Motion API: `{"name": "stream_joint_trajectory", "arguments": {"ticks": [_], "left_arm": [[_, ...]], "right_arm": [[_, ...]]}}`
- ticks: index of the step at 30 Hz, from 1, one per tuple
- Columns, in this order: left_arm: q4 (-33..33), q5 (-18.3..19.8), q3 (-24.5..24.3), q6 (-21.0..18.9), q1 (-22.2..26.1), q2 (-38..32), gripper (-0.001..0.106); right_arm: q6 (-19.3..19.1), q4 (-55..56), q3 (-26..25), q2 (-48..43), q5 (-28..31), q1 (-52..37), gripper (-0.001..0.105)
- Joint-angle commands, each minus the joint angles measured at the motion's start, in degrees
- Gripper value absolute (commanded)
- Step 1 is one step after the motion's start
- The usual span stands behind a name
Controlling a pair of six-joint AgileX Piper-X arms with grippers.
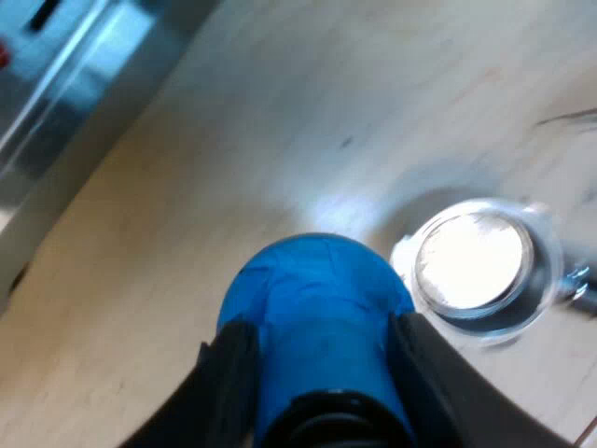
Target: Grind coffee beans and then tamp
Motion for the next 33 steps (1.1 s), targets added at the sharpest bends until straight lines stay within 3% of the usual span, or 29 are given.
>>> {"name": "stream_joint_trajectory", "arguments": {"ticks": [1, 4, 10, 16, 20, 33], "left_arm": [[0.54, -1.02, 2.95, -0.43, 3.24, -2.82, 0.0], [0.54, -1.02, 5.79, -0.43, 5.65, -4.46, 0.0], [0.26, -1.57, 10.06, -0.32, 10.88, -6.2, 0.0], [-1.6, -1.62, 12.92, 0.08, 16.35, -6.18, 0.0], [-4.73, 1.22, 15.96, 2.2, 21.12, -6.18, 0.0], [-12.69, 1.71, 19.87, 2.28, 25.66, -6.18, 0.0]], "right_arm": [[-2.72, -2.76, -0.11, -0.28, -0.57, 0.08, 0.072], [-3.24, -3.75, -0.69, -0.28, -0.56, 0.08, 0.072], [-8.15, -3.61, -3.3, -0.28, 1.21, 0.08, 0.072], [-8.03, -1.82, -3.56, -0.28, 2.73, 0.08, 0.072], [-6.94, 0.76, -3.56, -0.28, 2.73, 0.08, 0.072], [-6.33, 1.19, -5.04, 2.35, 2.73, 0.08, 0.072]]}}
